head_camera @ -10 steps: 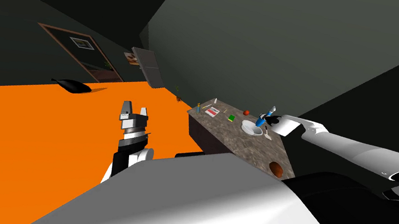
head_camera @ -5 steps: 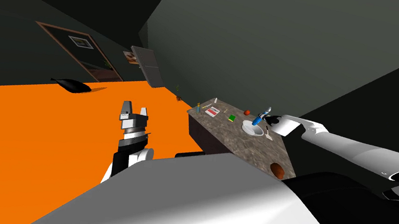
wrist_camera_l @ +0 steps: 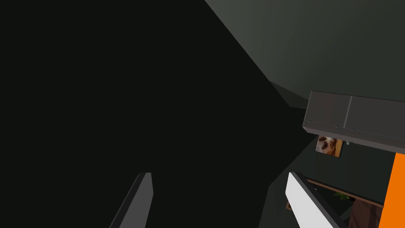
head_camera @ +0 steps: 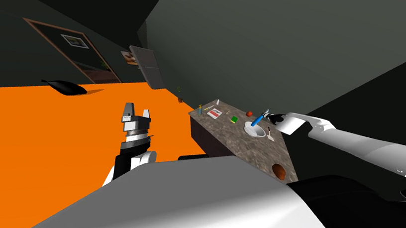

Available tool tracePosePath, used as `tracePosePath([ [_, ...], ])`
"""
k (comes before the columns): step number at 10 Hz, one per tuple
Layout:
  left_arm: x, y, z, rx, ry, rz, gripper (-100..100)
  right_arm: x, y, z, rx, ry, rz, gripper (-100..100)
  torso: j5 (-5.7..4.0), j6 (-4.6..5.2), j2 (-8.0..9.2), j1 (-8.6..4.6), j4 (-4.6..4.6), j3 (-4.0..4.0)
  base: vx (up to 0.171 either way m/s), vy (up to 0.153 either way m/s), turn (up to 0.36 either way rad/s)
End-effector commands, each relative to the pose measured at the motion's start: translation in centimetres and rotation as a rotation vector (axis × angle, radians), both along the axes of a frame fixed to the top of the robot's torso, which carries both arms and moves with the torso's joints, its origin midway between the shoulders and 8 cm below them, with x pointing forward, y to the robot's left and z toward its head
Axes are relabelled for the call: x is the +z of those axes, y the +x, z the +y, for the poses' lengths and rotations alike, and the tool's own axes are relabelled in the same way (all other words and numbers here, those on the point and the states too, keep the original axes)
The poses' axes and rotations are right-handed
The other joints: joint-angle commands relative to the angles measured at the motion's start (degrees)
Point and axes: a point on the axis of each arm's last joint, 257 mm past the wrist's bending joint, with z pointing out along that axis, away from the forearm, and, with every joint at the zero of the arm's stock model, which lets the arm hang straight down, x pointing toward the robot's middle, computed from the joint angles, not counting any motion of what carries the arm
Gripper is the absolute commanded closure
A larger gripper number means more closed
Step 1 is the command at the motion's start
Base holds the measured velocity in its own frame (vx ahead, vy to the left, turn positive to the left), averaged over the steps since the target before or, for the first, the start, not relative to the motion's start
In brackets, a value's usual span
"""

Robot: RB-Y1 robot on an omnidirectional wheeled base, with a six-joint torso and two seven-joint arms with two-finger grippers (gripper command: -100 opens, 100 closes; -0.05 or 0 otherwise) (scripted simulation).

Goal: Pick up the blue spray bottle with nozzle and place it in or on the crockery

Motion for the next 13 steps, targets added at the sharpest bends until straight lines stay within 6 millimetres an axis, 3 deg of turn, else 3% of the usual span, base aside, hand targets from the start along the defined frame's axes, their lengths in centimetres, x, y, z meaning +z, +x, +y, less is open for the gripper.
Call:
tracePosePath([
  [1,0.0,0.0,0.0,0.0,0.0,0.0,0,0.7,0.5,0.9,0.008,0.0,0.0,-100,0.0,0.0,0.0,0.0,0.0,0.0,0.005,-0.024,-0.055],
  [5,0.0,0.0,0.0,0.0,0.0,0.0,0,2.7,2.0,3.4,0.033,-0.001,0.006,-100,0.03,-0.01,0.0,0.12,0.0,0.0,0.004,-0.004,-0.024],
  [7,0.0,0.0,0.0,0.0,0.0,0.0,0,2.6,1.8,3.3,0.032,0.0,0.005,-100,0.02,-0.01,0.01,0.1,0.0,0.0,0.0,0.0,0.0],
  [8,0.0,0.0,0.0,0.0,0.0,0.0,0,2.6,1.8,3.3,0.032,0.0,0.006,0,0.0,0.0,0.02,0.08,0.0,0.01,0.0,0.0,0.0],
  [13,0.0,0.0,0.0,0.0,0.0,0.0,0,2.6,1.8,3.3,0.032,0.0,0.006,0,0.0,0.0,0.02,0.07,0.0,0.01,0.0,0.0,0.0],
])
